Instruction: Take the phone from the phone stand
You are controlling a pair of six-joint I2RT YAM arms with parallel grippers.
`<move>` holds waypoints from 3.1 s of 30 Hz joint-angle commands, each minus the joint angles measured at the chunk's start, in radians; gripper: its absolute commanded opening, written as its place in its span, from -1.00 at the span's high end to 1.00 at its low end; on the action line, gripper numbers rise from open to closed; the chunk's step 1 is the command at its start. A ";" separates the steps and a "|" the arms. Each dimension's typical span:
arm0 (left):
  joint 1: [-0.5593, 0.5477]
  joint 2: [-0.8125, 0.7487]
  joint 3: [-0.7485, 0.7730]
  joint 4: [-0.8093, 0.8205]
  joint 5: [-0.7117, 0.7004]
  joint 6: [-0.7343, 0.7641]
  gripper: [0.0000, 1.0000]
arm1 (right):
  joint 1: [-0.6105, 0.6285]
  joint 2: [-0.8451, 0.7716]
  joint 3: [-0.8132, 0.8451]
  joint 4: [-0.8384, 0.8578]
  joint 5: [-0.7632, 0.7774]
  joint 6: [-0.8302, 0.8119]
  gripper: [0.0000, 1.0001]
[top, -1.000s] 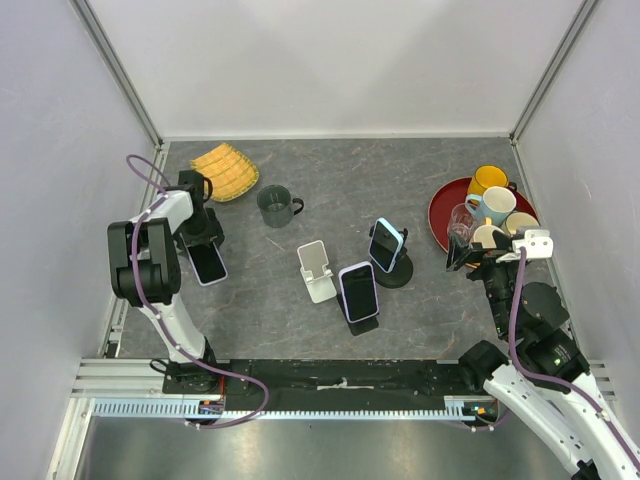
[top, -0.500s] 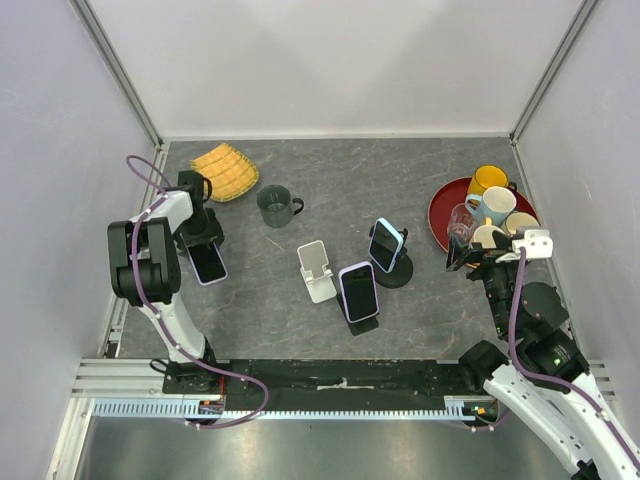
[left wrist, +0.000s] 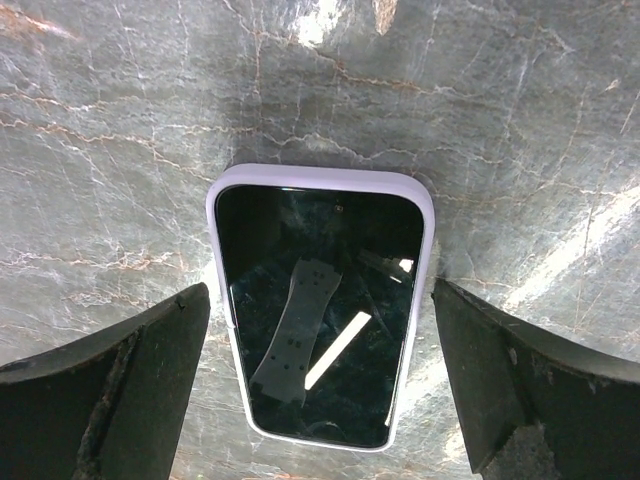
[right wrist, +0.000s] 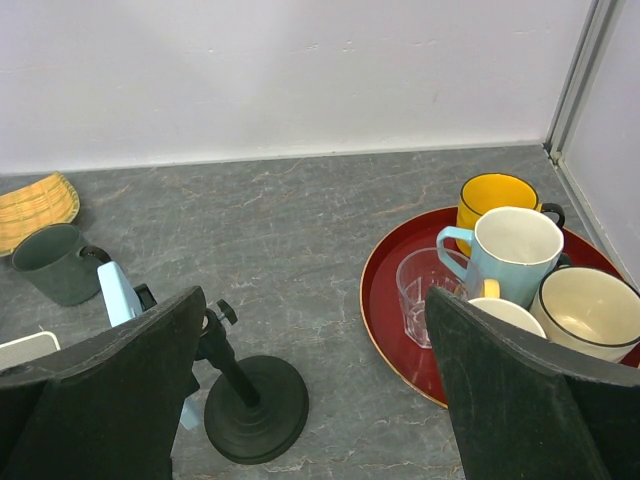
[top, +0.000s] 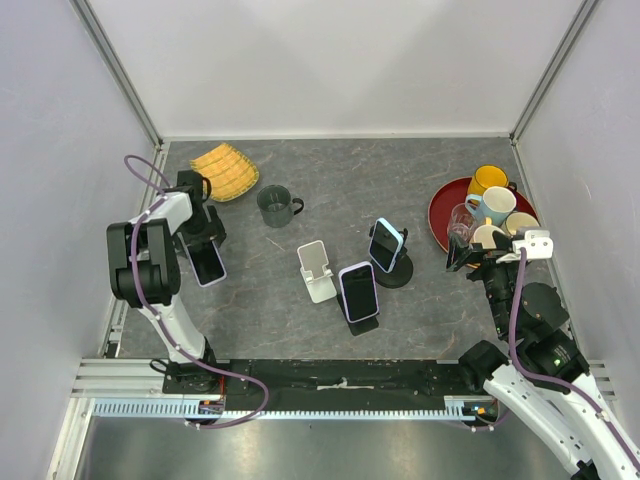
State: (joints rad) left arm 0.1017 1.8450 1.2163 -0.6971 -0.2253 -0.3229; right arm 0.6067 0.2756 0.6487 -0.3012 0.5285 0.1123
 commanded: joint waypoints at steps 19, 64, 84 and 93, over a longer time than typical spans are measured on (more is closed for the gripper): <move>-0.523 -0.826 -0.265 0.375 0.085 0.062 -0.99 | 0.007 0.028 0.002 0.027 -0.005 0.009 -0.96; -1.016 -0.619 -0.396 0.674 0.581 0.004 0.39 | 0.005 0.063 0.003 0.025 -0.016 0.006 -0.96; -1.013 -0.750 -0.253 0.587 0.508 -0.062 0.96 | 0.007 0.063 0.005 0.022 -0.024 0.006 -0.97; -0.838 -0.809 -0.100 0.320 0.394 -0.051 0.96 | 0.005 0.059 0.005 0.020 -0.021 0.006 -0.96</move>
State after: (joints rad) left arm -0.8555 1.0962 1.0187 -0.2844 0.2131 -0.3550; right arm 0.6067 0.3313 0.6476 -0.3012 0.5125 0.1123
